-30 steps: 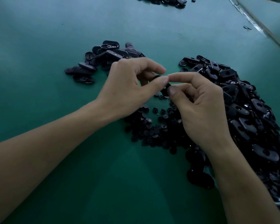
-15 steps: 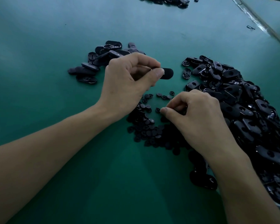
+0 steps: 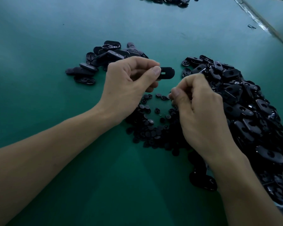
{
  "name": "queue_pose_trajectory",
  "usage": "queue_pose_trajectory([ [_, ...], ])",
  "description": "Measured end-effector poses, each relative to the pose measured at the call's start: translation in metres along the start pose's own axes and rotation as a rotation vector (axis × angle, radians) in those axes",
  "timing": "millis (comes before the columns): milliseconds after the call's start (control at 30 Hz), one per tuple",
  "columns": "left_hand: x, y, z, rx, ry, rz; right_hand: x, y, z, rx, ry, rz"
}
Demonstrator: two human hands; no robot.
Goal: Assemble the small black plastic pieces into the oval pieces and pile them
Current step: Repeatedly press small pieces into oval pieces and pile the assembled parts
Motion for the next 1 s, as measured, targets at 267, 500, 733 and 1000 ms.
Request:
queue_pose_trajectory([
  [267, 0.0016, 0.0017, 0.0019, 0.027, 0.018, -0.034, -0.0002, -0.0062, -0.0018, -0.119, -0.035, 0.150],
  [500, 0.0030, 0.0034, 0.0036, 0.002, 0.023, -0.068, -0.0007, -0.0081, 0.0001, -0.249, 0.006, 0.198],
  [733, 0.0049, 0.0046, 0.0037, -0.044, 0.038, -0.084, -0.0019, -0.0084, 0.0042, -0.275, 0.039, 0.215],
  [1000, 0.0085, 0.0083, 0.0053, -0.059, 0.058, -0.130, -0.0005, -0.0071, 0.0039, -0.230, 0.025, 0.243],
])
Point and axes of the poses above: each hand's wrist, its own x-axis away from the middle knuckle, its own y-axis out of the palm, z = x × y, the point moved 3 cm from there along -x, towards the middle knuckle, and after that the axes turned 5 degrees about -x, right-handed, at the moved point
